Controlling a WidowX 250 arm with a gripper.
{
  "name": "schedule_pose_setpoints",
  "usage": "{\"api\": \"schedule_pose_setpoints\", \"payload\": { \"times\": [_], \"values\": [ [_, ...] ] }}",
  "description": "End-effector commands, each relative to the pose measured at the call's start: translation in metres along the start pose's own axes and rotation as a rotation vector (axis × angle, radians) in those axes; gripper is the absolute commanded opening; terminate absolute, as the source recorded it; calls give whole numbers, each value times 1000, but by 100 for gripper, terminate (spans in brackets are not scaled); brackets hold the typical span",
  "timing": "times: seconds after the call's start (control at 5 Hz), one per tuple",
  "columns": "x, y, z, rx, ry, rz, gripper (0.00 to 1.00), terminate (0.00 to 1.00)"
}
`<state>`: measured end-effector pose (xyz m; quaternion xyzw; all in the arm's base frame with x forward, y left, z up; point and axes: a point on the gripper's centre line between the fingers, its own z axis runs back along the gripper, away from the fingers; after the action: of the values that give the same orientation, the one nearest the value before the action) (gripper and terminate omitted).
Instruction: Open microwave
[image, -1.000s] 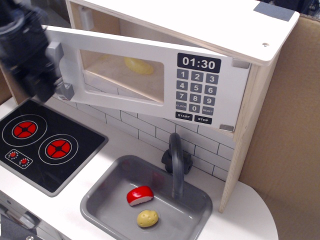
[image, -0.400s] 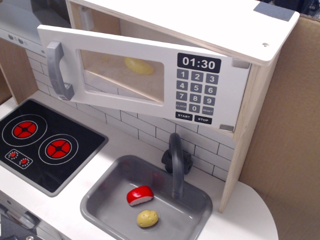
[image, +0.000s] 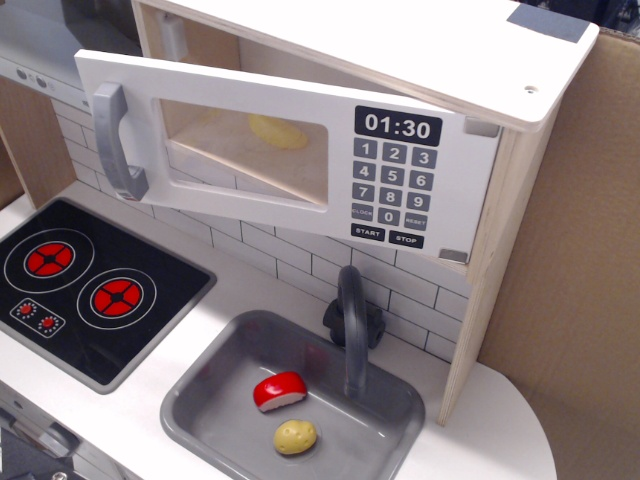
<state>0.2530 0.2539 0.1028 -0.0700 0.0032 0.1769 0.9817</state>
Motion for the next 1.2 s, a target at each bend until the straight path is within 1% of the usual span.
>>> {"api": "schedule_pose_setpoints", "payload": {
  "times": [0.0,0.2,0.4,0.6,0.8,1.0],
  "values": [
    [13,-55,-6,-20,-105,-149,100,0],
    [5,-79,-24,17,-160,-224,100,0],
    [-8,-93,-37,57,-190,-303,100,0],
    [-37,-89,-41,66,-182,-392,100,0],
    [-87,-84,-44,78,-151,-508,100,0],
    [-123,-92,-47,85,-74,-540,100,0]
  ]
}}
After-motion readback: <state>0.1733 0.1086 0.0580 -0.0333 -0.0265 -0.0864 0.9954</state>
